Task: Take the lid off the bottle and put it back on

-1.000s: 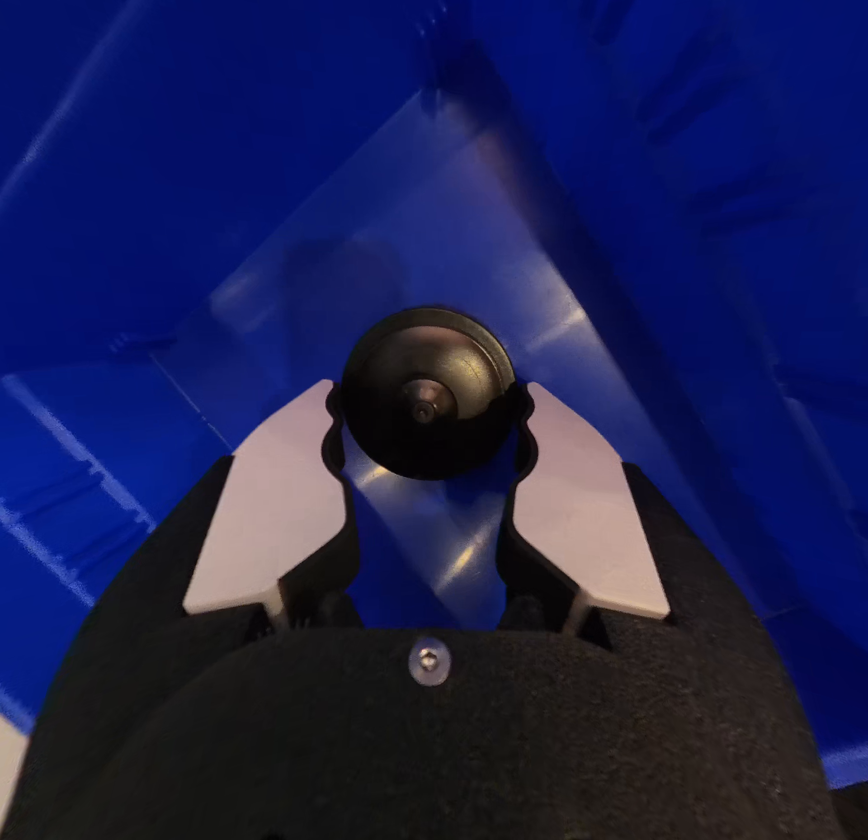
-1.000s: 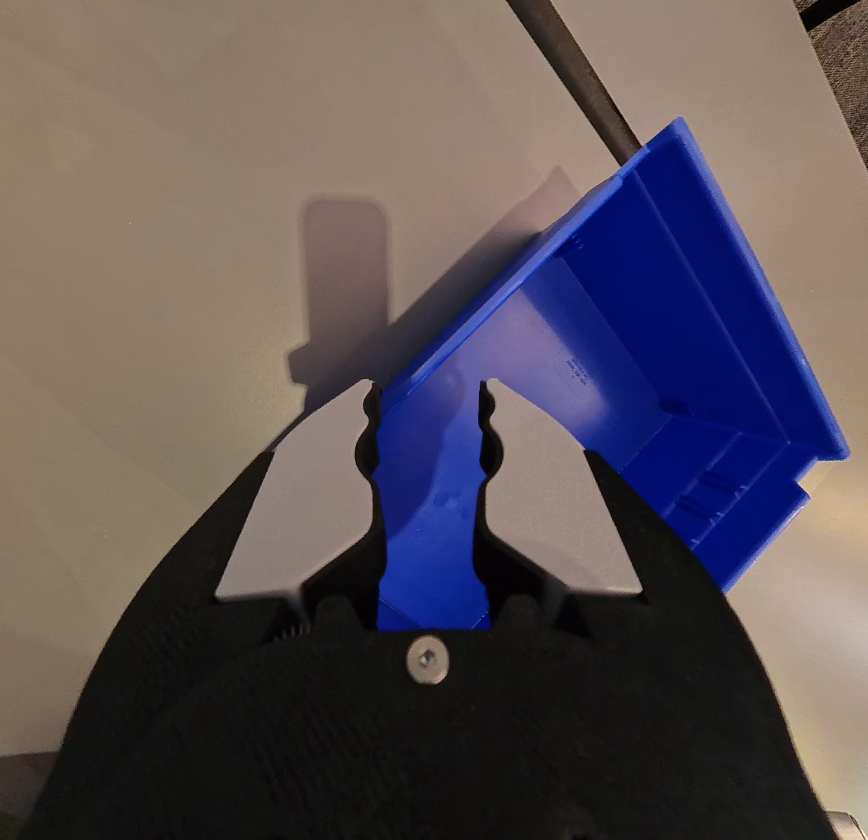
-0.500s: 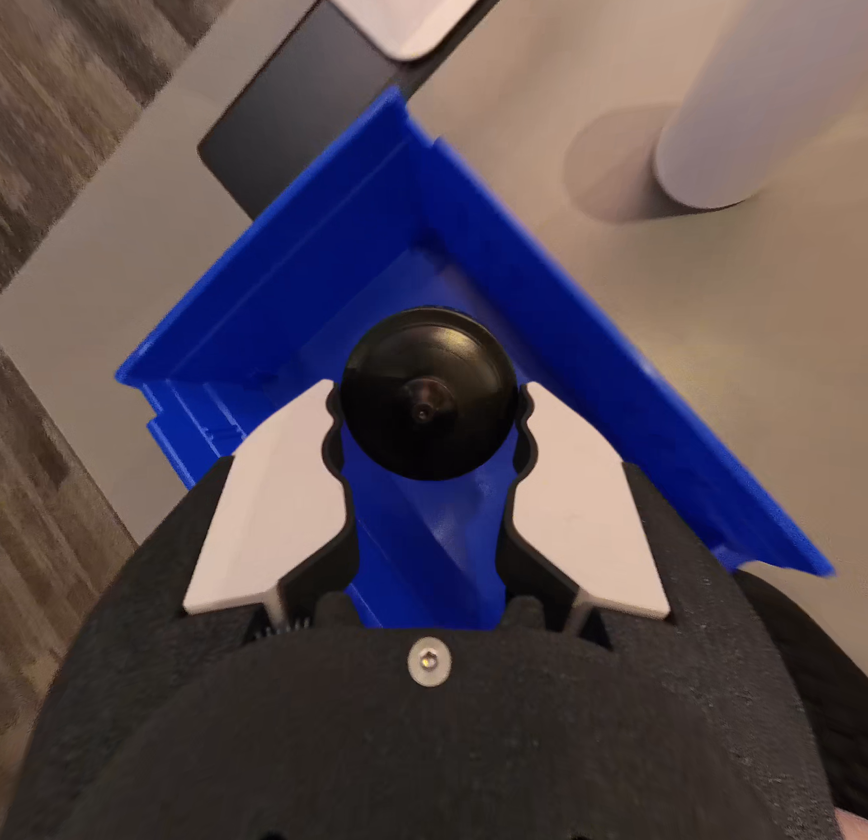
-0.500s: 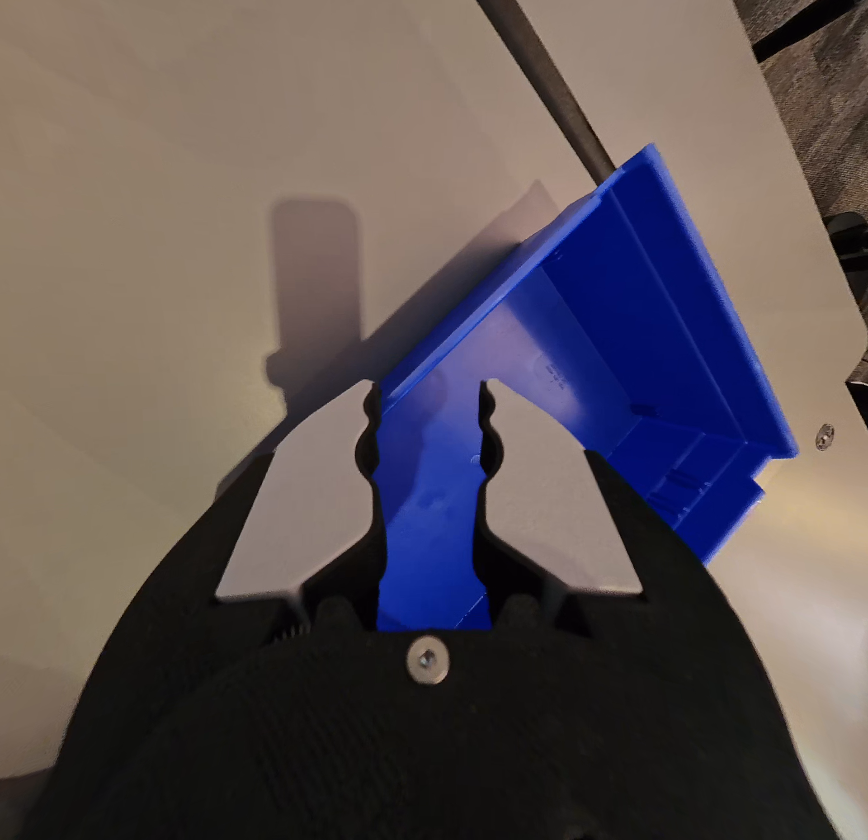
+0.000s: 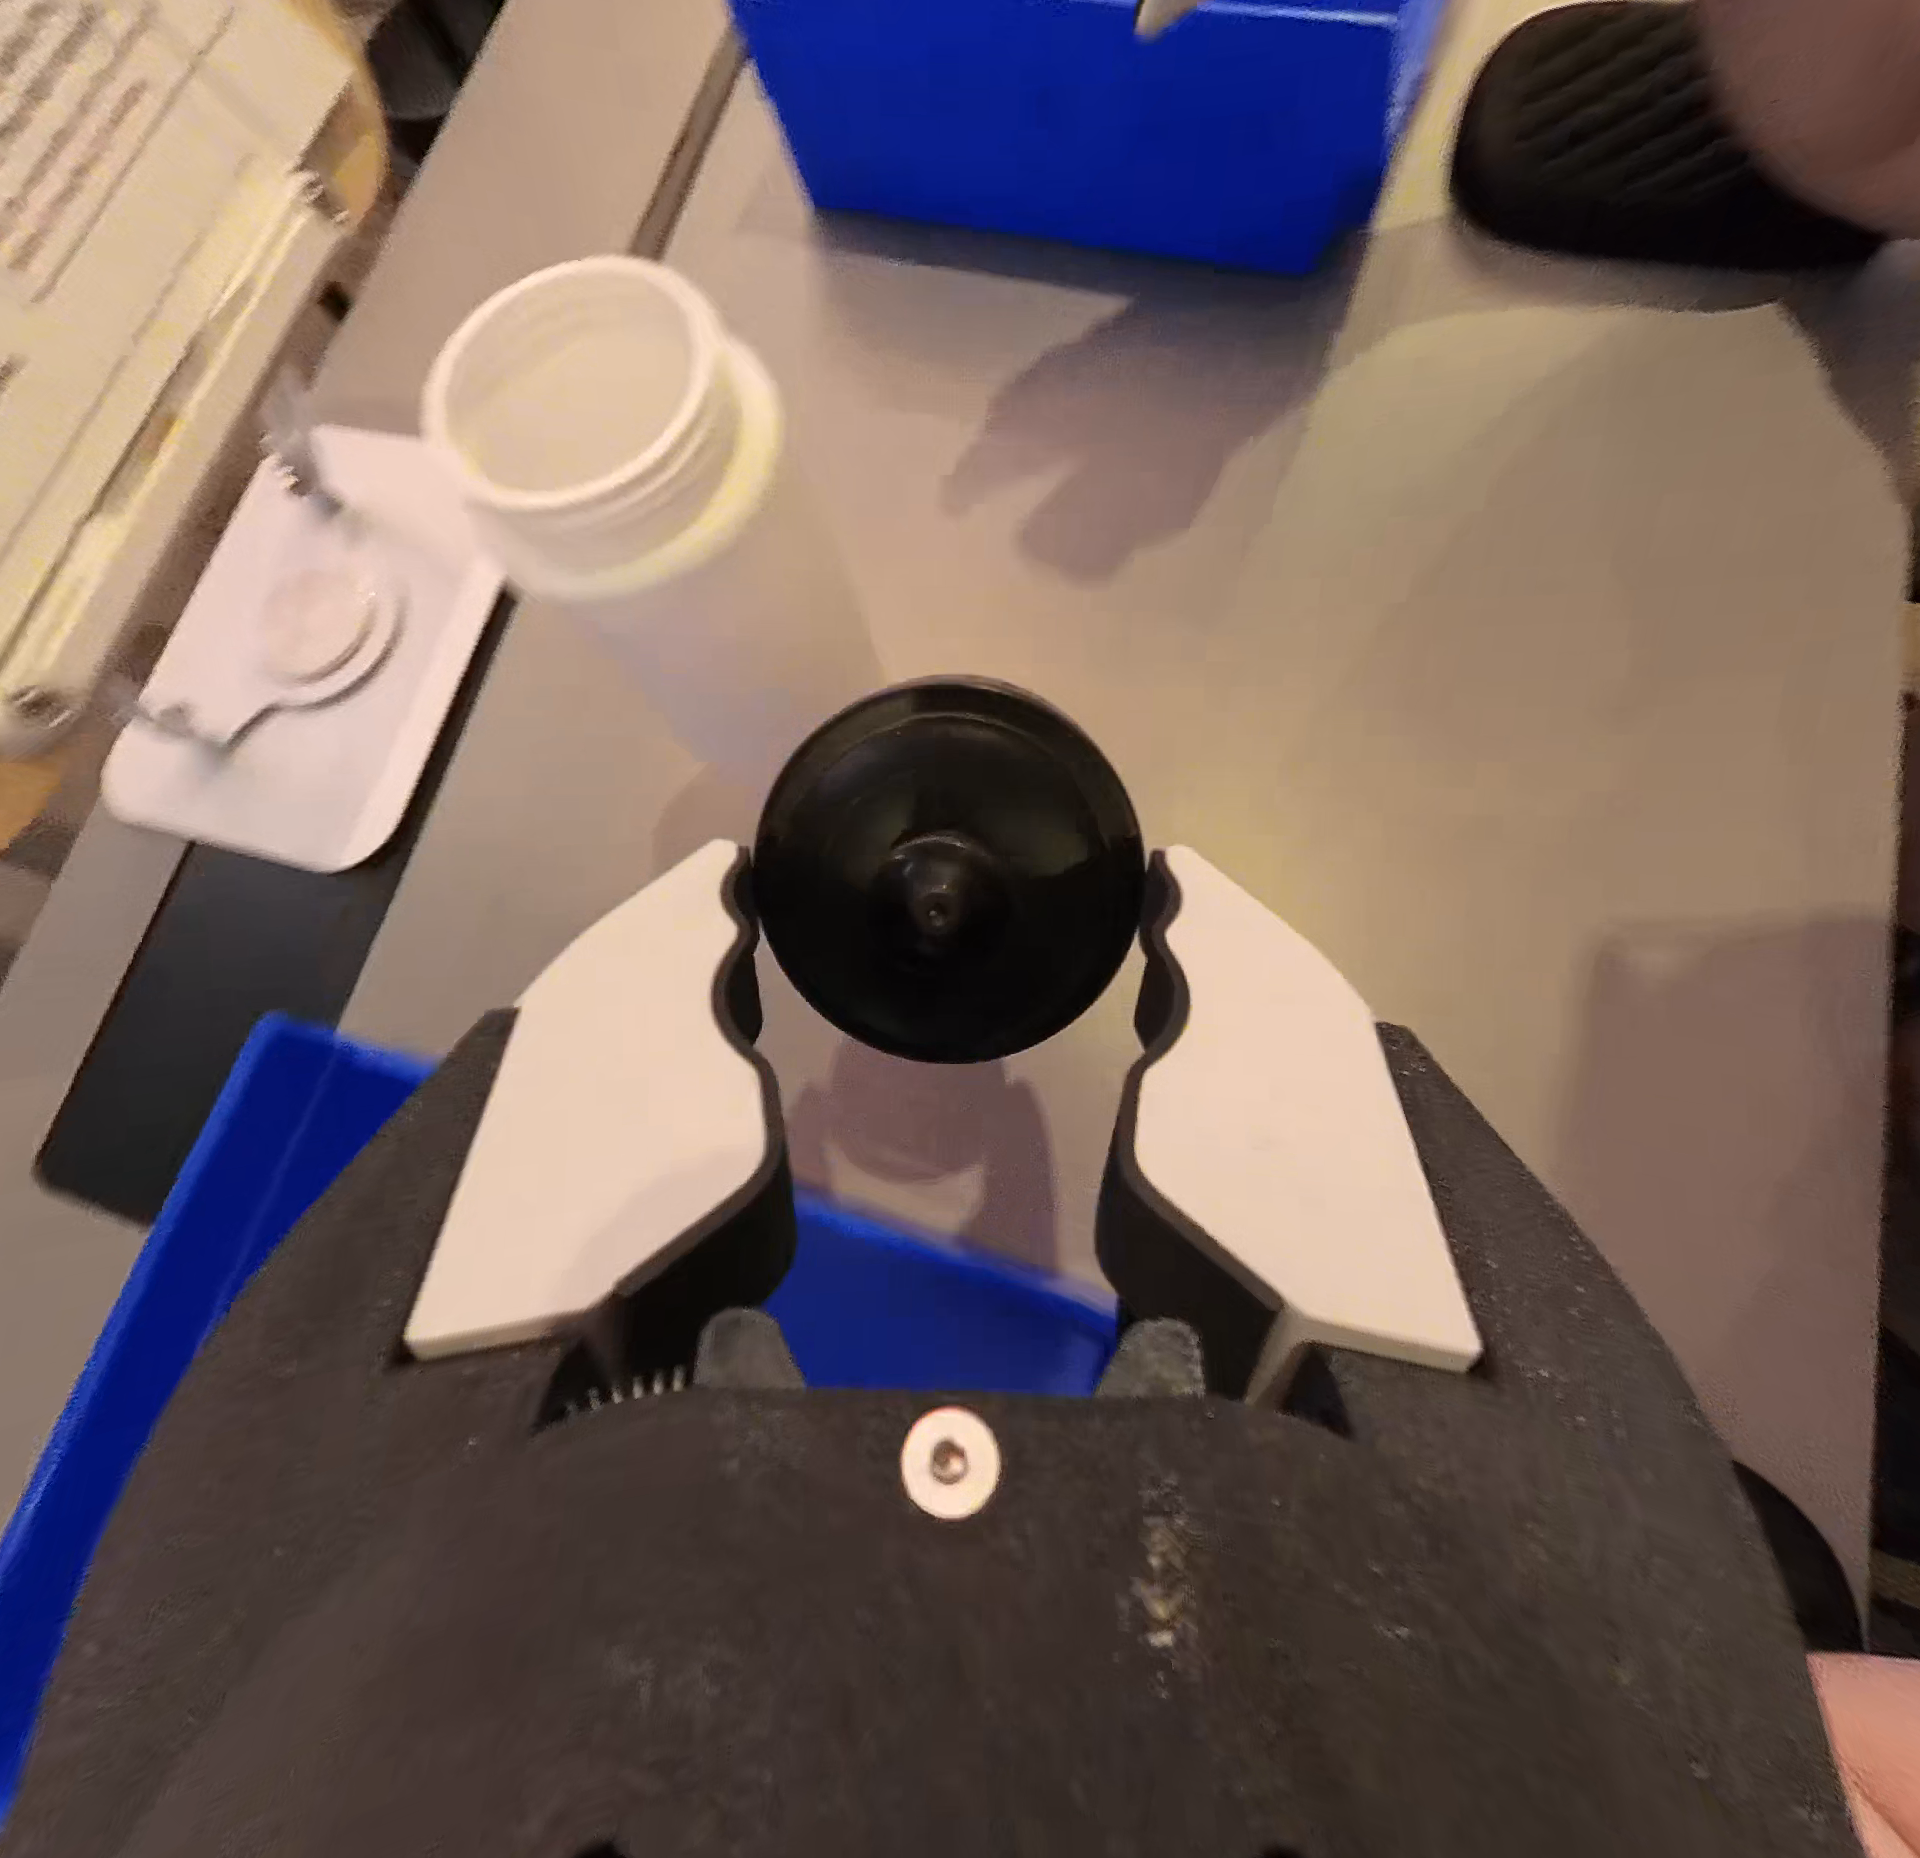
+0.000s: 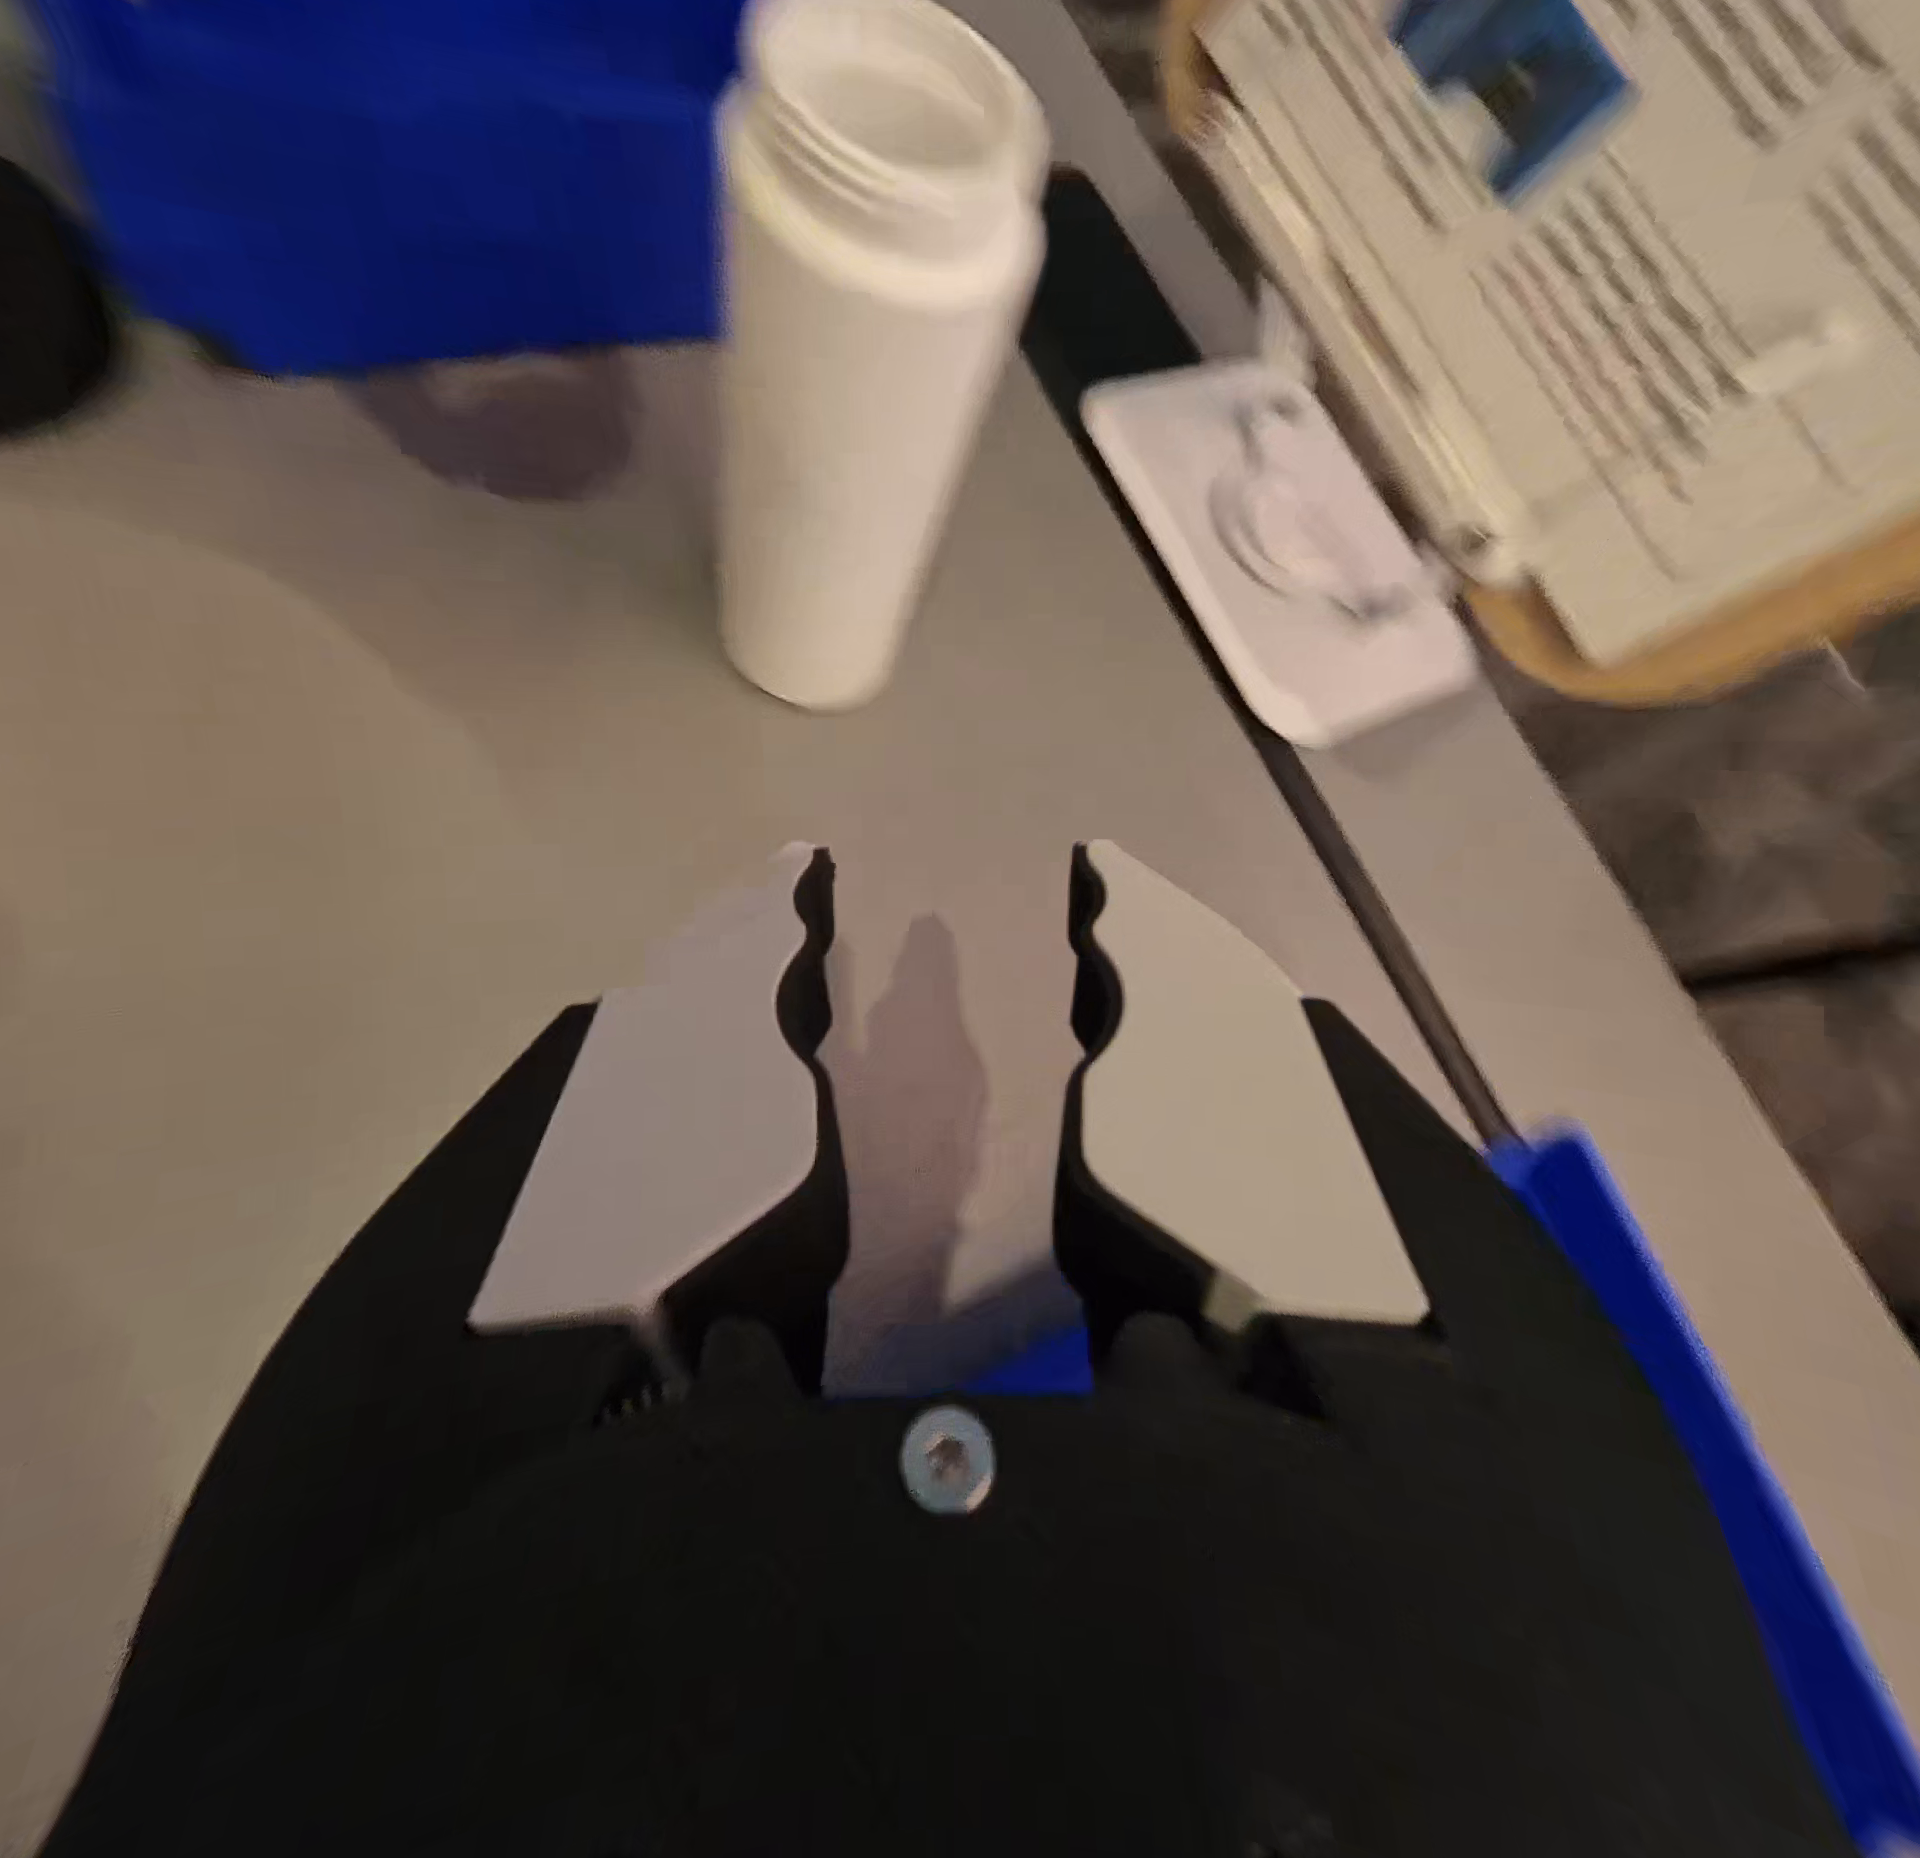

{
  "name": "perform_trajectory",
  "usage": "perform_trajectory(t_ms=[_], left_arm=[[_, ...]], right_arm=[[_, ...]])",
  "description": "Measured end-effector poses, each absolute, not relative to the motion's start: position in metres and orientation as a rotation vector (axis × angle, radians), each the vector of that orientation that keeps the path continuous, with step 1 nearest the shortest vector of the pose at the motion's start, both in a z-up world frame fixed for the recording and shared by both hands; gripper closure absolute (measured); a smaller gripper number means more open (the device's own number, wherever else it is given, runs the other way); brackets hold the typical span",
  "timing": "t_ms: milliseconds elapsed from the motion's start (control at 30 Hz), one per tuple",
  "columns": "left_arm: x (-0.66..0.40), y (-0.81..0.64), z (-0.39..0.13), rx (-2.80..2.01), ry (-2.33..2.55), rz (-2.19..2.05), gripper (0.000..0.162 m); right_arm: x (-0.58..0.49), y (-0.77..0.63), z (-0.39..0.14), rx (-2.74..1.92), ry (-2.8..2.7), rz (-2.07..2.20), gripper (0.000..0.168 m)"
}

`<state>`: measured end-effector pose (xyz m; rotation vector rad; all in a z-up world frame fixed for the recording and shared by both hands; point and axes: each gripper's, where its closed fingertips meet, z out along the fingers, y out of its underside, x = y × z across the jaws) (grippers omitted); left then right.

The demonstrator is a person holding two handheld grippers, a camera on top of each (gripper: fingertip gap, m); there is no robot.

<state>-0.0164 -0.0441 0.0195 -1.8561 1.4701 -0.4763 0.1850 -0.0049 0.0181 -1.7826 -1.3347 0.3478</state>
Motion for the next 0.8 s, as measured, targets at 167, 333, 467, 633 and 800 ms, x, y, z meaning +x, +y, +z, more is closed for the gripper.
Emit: perform_trajectory(t_ms=[167, 333, 467, 633, 800], left_arm=[[0.018, -0.058, -0.001, -1.833, 1.605, -0.541, 0.091], [0.035, -0.065, -0.01, -1.824, 1.649, -0.621, 0.091], [0.043, -0.069, -0.016, -1.82, 1.678, -0.636, 0.091], [0.05, -0.073, -0.023, -1.824, 1.71, -0.641, 0.091], [0.055, -0.077, -0.027, -1.822, 1.736, -0.647, 0.091]], right_arm=[[0.119, -0.048, 0.017, -1.597, -1.464, 0.671, 0.116], [0.087, -0.07, 0.019, -1.491, -1.455, 0.857, 0.108], [0.074, -0.074, 0.013, -1.481, -1.444, 0.902, 0.103], [0.067, -0.072, 0.008, -1.51, -1.409, 0.931, 0.103], [0.062, -0.072, -0.004, -1.539, -1.434, 0.927, 0.103]])
